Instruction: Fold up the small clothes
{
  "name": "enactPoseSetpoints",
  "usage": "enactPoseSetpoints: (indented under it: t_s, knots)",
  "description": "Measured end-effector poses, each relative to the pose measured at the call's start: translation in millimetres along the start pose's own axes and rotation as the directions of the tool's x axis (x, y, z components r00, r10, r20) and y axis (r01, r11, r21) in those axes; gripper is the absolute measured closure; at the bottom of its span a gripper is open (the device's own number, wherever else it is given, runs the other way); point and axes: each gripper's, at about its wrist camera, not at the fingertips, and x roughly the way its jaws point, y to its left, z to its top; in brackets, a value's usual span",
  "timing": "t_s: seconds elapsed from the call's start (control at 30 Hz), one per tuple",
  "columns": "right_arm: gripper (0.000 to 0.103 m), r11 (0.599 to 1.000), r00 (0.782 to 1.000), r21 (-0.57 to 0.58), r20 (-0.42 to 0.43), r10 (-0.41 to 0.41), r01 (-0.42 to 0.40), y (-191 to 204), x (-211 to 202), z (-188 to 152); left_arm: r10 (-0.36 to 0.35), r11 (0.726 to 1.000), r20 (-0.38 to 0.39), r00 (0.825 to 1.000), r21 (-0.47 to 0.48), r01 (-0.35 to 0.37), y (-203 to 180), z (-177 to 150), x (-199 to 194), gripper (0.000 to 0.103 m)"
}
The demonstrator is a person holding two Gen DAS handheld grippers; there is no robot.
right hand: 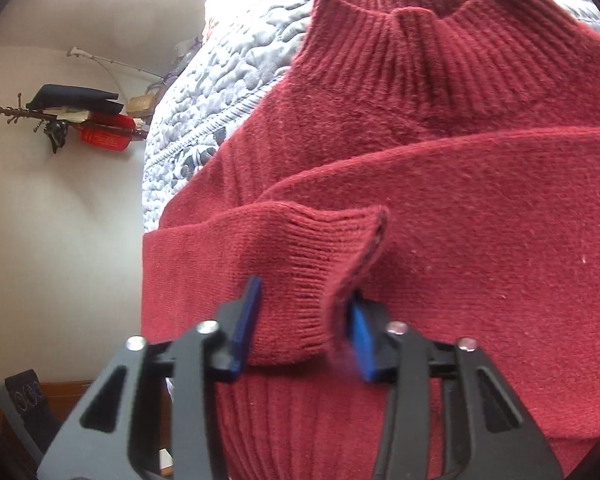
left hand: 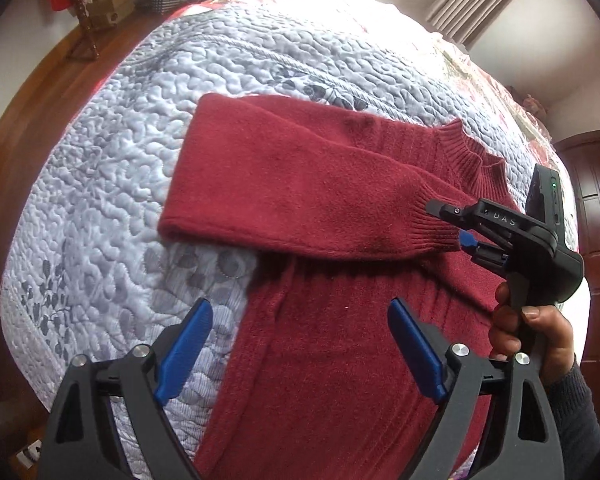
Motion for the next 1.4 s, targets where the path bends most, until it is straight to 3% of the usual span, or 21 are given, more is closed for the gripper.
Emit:
enactPoseSetpoints:
  t_s: [0.07,0.13,0.47,0.57,0.8,0.93,1.13,1.23,1.4]
  knots:
    - [0.093,1.000,1.000,-0.010,0.009,0.008,-0.008,5,-5,3,0.006,1.000,0.009,1.000,0.006,-0.006,2,1,-9,0.012]
    - [0.096,1.000,1.000,-0.014,0.021,0.016,-0.016,10,-10,5,0.011,1.000,0.027,1.000,0.009,-0.012,3,1,-16,0.011]
    - [0.097,0.998,0.997,-0.061,0.076,0.009,-0.004,20,-58,7,0.018,0.999,0.021,1.000,0.046,-0.019,-3,5,-30,0.010]
    - [0.097,0.998,0.995,-0.064,0.100,0.007,0.000,18,-77,8,0.011,0.999,0.019,1.000,0.029,-0.012,3,2,-34,0.010]
    - [0.097,0.998,0.986,-0.050,0.164,-0.033,0.042,-7,-122,9,0.070,0.996,-0.001,0.998,-0.055,-0.070,39,-8,-34,0.010]
    - [0.097,0.998,0.981,-0.026,0.186,-0.051,0.057,-21,-137,8,0.066,0.996,-0.003,0.998,-0.052,-0.066,43,-11,-32,0.010]
    - [0.097,0.998,0.975,-0.004,0.213,-0.067,0.069,-35,-151,2,-0.021,0.995,0.025,0.999,-0.102,0.024,44,-2,-24,0.010]
    - [0.097,0.997,0.970,0.027,0.230,-0.081,0.077,-52,-162,1,-0.118,0.986,0.032,0.992,-0.115,0.121,40,6,-14,0.010]
    - [0.097,0.991,0.964,0.102,0.240,-0.112,0.090,-96,-178,-3,-0.323,0.916,0.090,0.942,-0.219,0.335,51,28,6,0.010]
